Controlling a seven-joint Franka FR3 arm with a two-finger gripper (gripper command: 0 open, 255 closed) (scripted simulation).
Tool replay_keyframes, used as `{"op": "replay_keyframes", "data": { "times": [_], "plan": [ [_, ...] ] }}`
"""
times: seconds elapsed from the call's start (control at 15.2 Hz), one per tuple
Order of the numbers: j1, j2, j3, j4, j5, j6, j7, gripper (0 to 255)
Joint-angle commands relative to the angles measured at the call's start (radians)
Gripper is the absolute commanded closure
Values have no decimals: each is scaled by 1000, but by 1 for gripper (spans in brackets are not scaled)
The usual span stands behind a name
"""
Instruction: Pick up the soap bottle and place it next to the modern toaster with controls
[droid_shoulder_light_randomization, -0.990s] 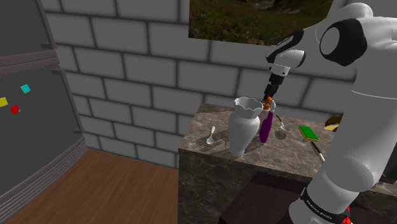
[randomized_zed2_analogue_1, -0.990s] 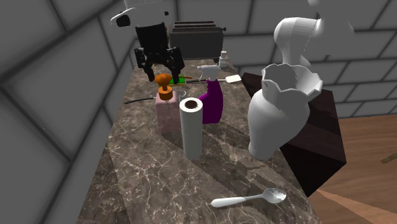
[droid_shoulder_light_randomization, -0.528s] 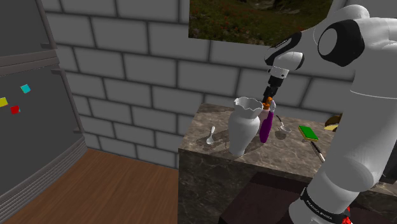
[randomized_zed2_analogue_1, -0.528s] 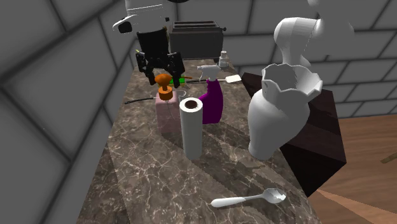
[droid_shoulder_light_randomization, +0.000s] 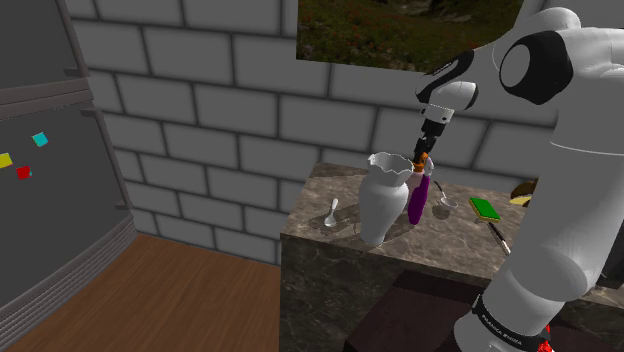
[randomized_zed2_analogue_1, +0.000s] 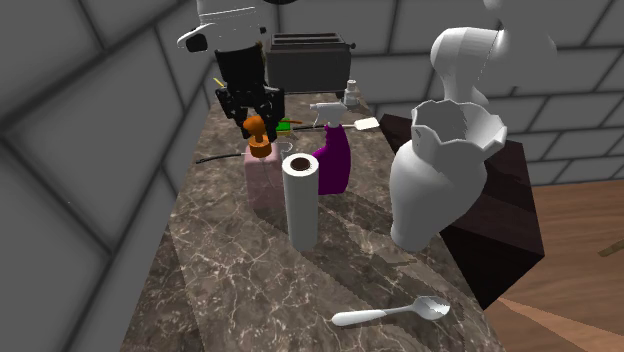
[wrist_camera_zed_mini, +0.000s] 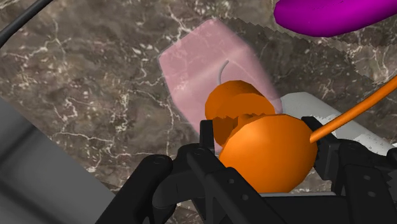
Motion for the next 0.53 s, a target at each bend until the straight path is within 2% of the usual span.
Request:
{"op": "replay_keyframes", "data": {
  "times": [0.0, 0.2, 0.46],
  "plan": [
    [0, 0, 0, 0, 0, 0, 0, 255],
    [0, 0, 0, 0, 0, 0, 0, 255],
    [4, -23, -5, 31, -22, -45, 20, 255]
  ]
}}
